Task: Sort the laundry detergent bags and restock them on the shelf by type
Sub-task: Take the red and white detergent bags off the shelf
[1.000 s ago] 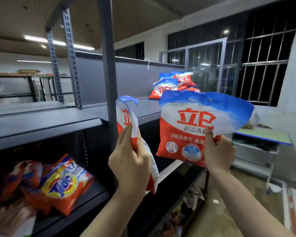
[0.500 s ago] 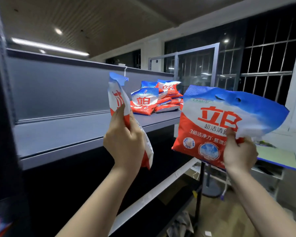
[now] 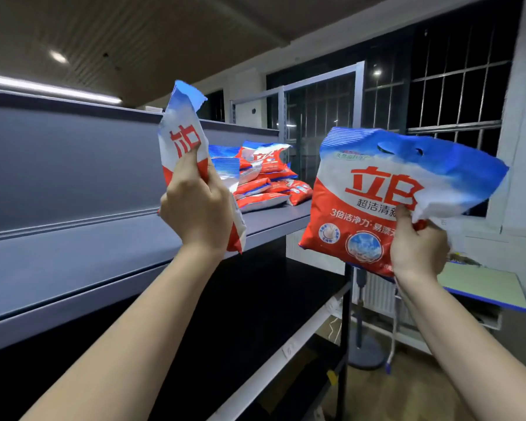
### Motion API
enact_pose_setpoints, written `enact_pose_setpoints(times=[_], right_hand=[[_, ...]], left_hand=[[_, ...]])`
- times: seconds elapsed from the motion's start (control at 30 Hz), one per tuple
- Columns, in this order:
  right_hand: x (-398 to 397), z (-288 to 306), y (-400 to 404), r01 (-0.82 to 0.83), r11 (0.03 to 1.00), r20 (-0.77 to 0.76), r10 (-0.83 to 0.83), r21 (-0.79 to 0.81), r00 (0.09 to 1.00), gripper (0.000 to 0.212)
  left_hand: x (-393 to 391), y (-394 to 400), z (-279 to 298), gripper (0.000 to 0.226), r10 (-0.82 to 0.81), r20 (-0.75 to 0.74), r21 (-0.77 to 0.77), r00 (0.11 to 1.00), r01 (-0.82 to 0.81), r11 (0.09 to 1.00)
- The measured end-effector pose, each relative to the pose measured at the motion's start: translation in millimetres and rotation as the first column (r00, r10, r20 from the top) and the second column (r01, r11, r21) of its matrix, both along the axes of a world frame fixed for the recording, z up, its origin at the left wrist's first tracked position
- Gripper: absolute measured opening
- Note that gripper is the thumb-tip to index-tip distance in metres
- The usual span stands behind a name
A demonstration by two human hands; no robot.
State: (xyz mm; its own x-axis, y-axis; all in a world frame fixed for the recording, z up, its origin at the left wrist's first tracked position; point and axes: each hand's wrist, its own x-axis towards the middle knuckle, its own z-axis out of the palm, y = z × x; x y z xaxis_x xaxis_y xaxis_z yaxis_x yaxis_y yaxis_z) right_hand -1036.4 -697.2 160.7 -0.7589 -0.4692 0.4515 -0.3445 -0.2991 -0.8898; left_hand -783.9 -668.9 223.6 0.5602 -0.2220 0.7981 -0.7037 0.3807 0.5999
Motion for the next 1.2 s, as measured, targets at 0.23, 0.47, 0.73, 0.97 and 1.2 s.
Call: enact_pose_setpoints(times=[0.23,0.47,0.73,0.97,1.2], right_hand=[[-10.7,32.3,-112.2,-0.088,0.996,-0.004,0.088,-0.01,0.996,0.042],[-27.6,38.9,-223.6,-0.147,0.989,0.038,0.147,-0.002,0.988,0.043],[-49.5,52.0,-383.3,-0.376,0.926,0.054,0.374,0.032,0.926,0.03],[-46.2,47.1,-511.8,-0.106,0.922,-0.539,0.308,0.373,0.784,0.073],[-58.5,49.5,-534.1,-0.213,0.842,-0.73,0.536,0.495,0.424,0.029]], left_hand=[[-22.2,-108.1,13.2,0.031,-0.008,-0.033,0.022,0.999,0.009,1.0],[-39.4,-182.8,25.0,0.032,0.039,-0.007,0.034,0.999,-0.038,0.999],[-56.8,-255.3,31.4,0.034,0.238,0.049,-0.036,0.97,-0.236,0.971],[-78.5,-321.7,52.7,0.027,0.479,0.171,-0.101,0.861,-0.468,0.878],[-79.3,-422.4,95.9,0.04,0.666,0.407,-0.344,0.625,-0.57,0.746]])
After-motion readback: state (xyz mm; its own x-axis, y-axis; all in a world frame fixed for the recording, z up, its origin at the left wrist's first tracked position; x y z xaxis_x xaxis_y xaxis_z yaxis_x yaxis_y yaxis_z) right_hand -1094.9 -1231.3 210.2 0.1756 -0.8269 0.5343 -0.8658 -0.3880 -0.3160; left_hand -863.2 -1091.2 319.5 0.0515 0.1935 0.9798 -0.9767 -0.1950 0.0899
